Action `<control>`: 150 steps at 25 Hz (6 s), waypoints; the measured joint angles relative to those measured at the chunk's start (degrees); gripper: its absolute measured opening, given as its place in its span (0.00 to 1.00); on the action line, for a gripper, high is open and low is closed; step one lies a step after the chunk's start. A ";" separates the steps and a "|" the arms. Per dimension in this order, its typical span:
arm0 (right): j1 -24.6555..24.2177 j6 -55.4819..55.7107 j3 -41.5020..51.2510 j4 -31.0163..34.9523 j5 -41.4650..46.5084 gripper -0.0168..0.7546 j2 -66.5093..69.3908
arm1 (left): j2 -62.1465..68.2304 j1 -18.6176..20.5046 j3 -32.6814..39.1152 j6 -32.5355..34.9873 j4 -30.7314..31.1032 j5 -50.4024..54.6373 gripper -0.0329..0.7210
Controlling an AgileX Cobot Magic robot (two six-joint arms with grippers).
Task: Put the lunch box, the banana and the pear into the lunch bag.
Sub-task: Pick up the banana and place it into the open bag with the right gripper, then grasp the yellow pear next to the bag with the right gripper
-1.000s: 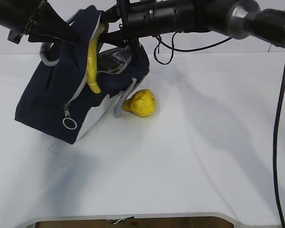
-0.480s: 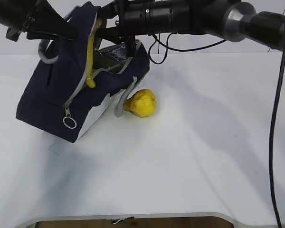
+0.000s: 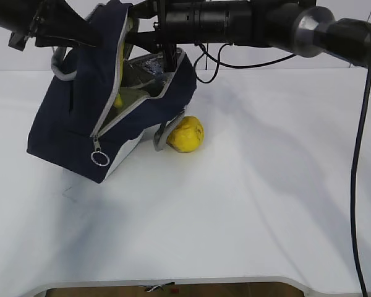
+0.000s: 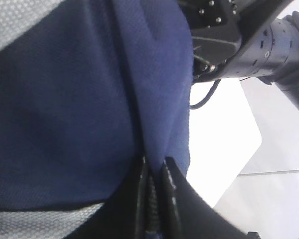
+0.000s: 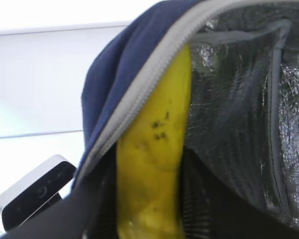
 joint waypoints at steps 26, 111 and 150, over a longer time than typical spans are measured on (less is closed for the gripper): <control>0.13 -4.02 -0.22 0.71 -2.07 0.73 -0.10 | 0.00 0.04 0.11 0.00 1.32 1.88 0.07; 5.53 -6.46 -1.72 -79.40 6.65 0.80 0.29 | 0.10 8.51 0.23 0.00 19.19 0.11 0.07; 5.53 2.22 -1.84 -78.70 13.25 0.74 -2.48 | 0.10 8.51 0.23 0.00 19.33 0.11 0.07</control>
